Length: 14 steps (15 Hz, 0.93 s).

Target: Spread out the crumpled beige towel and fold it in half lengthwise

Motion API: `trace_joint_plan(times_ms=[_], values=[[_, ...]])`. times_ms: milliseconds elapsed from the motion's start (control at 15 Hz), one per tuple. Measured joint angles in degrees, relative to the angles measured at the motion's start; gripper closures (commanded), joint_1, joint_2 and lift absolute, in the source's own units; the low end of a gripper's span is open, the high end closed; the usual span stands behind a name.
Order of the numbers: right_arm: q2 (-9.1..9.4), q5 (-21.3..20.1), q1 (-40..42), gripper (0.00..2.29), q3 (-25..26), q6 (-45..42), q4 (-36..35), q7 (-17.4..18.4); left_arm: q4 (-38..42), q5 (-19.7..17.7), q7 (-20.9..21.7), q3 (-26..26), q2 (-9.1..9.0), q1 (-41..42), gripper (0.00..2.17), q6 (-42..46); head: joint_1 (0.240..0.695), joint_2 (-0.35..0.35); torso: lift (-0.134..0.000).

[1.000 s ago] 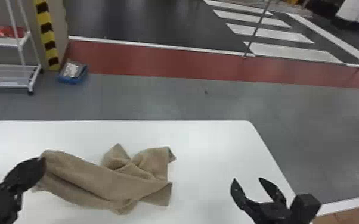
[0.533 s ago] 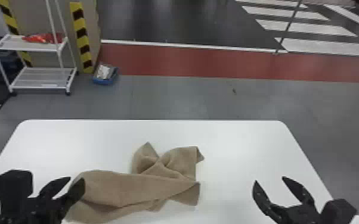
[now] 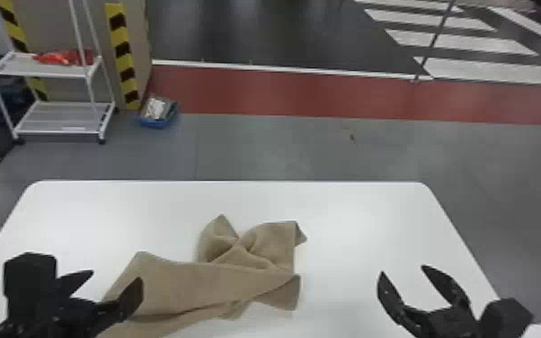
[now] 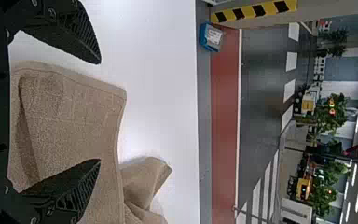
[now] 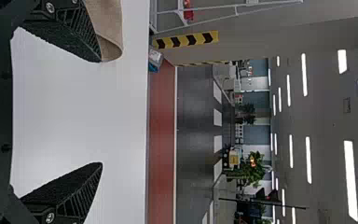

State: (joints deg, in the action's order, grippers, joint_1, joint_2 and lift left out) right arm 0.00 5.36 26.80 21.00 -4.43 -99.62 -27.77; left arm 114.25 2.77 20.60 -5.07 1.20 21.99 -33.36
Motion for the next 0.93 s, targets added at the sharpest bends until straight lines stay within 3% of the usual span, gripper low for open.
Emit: trace_joint_plan(times_ms=[200, 667, 933], values=[[0.0, -1.25, -0.23, 0.09, -0.83, 0.13, -0.04, 0.03, -2.24, 3.47, 0.44, 1.56, 0.0, -2.82, 0.16, -2.67, 0.695, -0.158, 0.0], [0.0, -1.43, -0.31, 0.09, -0.91, 0.89, -0.4, 0.09, -18.19, 8.01, 1.76, 6.91, 0.12, -19.28, 0.27, -11.21, 0.695, -0.182, 0.0], [0.0, -1.41, -0.35, 0.09, -0.86, 0.88, -0.38, 0.09, -31.34, 9.72, -1.3, 9.16, -0.06, -26.5, 0.27, -9.43, 0.695, -0.181, 0.0]])
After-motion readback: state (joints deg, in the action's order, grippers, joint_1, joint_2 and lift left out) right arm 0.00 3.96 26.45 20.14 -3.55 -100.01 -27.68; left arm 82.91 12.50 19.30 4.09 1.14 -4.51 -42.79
